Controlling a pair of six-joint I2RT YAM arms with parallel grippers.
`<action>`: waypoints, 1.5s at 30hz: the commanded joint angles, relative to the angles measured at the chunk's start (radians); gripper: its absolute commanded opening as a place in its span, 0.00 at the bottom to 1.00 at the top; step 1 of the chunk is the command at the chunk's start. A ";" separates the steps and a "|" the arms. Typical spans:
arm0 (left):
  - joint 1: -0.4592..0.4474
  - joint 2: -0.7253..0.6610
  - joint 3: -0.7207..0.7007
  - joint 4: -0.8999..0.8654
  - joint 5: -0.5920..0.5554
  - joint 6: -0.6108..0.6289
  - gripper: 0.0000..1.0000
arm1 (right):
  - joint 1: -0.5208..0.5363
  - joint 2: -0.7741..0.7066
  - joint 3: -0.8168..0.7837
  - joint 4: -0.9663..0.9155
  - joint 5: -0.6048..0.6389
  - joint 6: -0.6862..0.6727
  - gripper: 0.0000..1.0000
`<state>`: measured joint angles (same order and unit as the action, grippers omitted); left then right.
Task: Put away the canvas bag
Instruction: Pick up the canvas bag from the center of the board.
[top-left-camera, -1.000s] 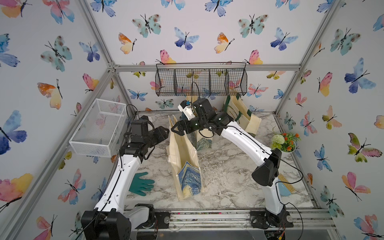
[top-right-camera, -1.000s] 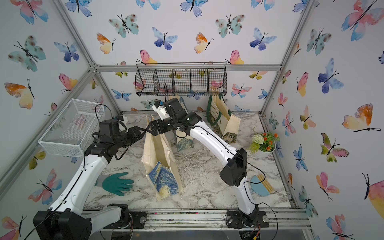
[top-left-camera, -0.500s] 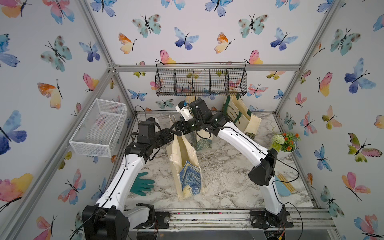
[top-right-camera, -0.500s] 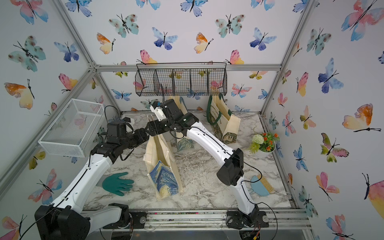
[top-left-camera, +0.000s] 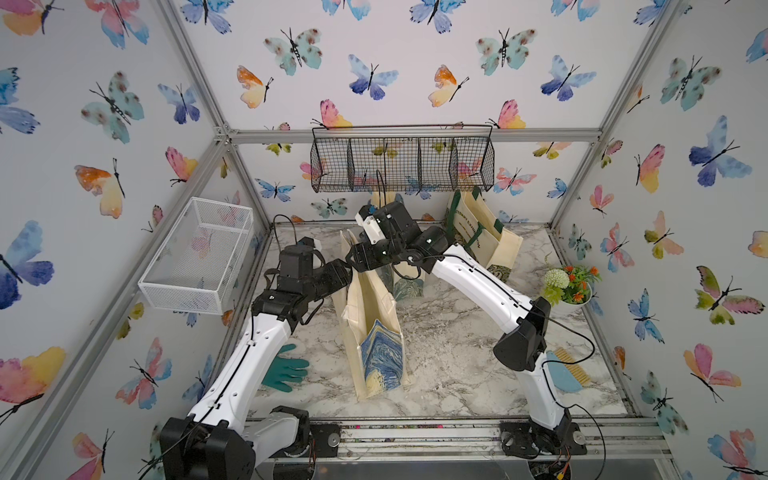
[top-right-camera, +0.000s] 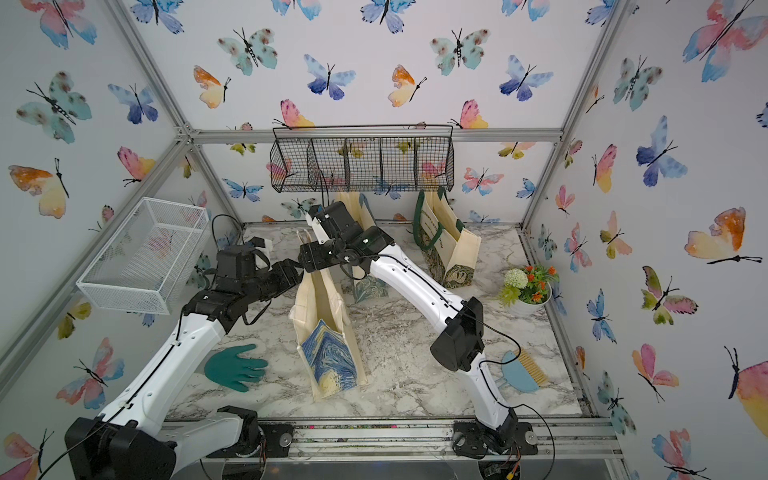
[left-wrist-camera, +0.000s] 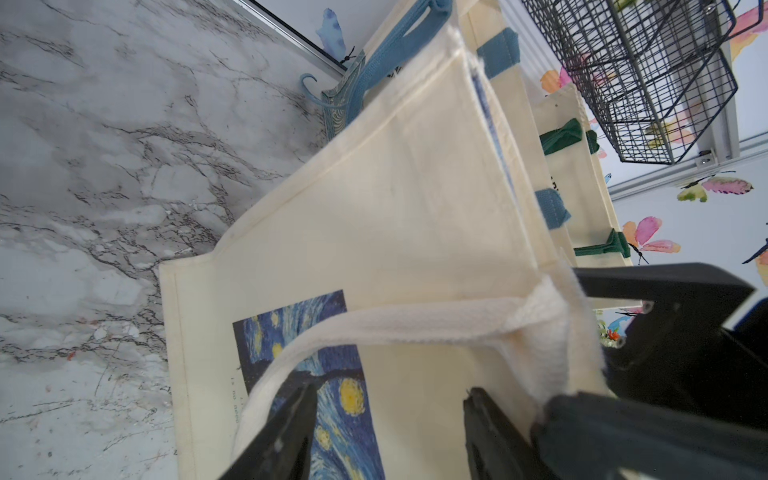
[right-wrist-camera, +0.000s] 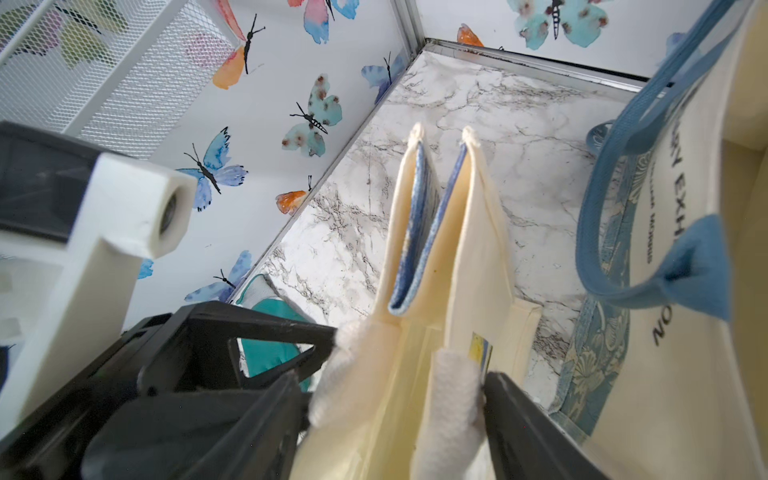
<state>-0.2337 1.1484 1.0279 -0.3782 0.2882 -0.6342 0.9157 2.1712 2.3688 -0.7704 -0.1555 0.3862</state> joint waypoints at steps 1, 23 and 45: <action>-0.025 -0.028 0.006 0.066 0.023 -0.009 0.61 | 0.028 0.027 0.012 -0.044 0.022 -0.003 0.74; -0.111 -0.053 -0.004 0.120 -0.021 -0.061 0.62 | 0.062 0.092 0.076 -0.138 0.175 -0.018 0.73; -0.125 -0.121 0.097 -0.008 -0.170 0.092 0.69 | 0.062 0.051 0.082 -0.177 0.112 -0.125 0.02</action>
<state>-0.3519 1.0805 1.0569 -0.4046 0.1825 -0.6220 0.9516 2.2272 2.4508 -0.8532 0.0139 0.3225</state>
